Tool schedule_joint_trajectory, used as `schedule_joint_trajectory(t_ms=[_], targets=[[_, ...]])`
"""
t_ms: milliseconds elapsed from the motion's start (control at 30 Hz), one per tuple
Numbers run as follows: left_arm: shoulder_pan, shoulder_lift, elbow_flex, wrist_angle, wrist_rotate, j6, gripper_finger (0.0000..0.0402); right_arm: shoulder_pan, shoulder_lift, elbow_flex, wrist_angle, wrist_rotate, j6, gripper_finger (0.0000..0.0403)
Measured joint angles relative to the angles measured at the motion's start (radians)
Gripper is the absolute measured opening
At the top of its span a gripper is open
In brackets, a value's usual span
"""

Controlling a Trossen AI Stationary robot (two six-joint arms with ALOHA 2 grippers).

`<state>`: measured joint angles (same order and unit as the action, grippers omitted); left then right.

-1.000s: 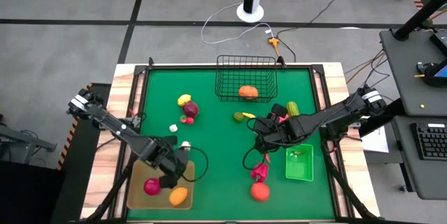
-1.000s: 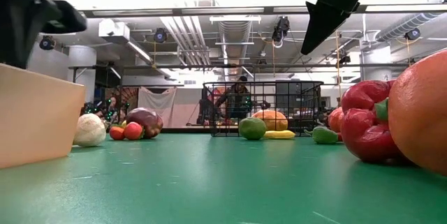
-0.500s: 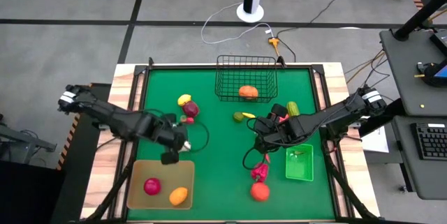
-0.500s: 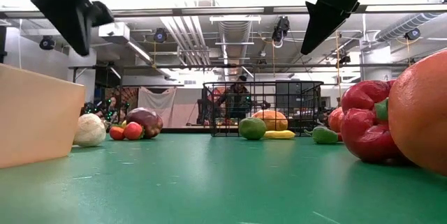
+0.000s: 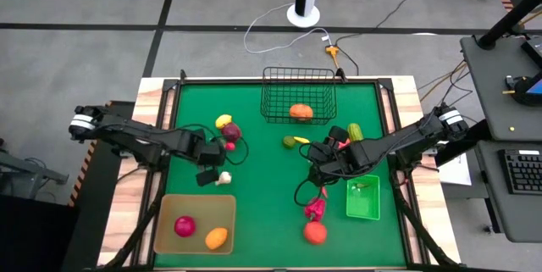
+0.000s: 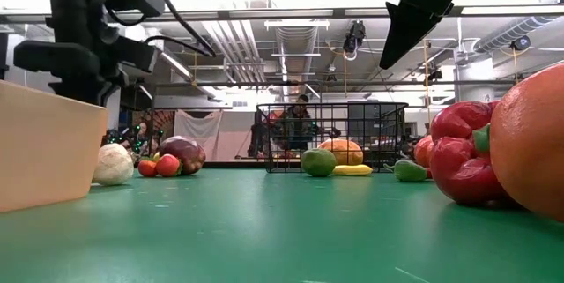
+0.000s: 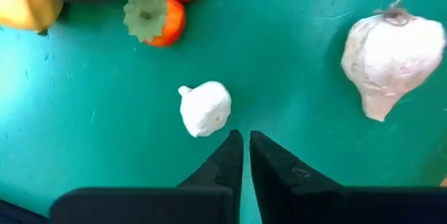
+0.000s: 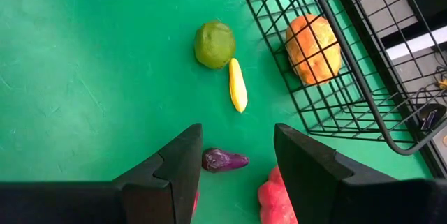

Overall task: Sort produce into baskets
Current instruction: Put the top garlic into the green basket

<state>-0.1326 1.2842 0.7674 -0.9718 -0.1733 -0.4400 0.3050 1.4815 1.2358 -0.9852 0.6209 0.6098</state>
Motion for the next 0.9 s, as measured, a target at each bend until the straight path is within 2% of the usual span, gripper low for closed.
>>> schedule_joint_trajectory(t_ms=[333, 467, 600, 900], targets=[[0.004, 0.000, -0.009, 0.013, -0.101, 0.052, 0.0146, 0.000, 0.000, 0.000, 0.003, 0.000, -0.001, 0.0171], [0.010, 0.000, -0.025, 0.045, -0.105, 0.081, 0.0185, 0.000, 0.000, 0.000, 0.003, 0.000, -0.009, 0.0171], [0.026, 0.000, -0.052, 0.096, -0.094, 0.112, 0.0196, 0.000, 0.000, 0.000, 0.003, 0.000, -0.023, 0.0171], [0.077, -0.002, -0.069, 0.111, -0.063, 0.125, 0.0186, 0.000, 0.000, 0.000, 0.003, 0.000, -0.027, 0.0171]])
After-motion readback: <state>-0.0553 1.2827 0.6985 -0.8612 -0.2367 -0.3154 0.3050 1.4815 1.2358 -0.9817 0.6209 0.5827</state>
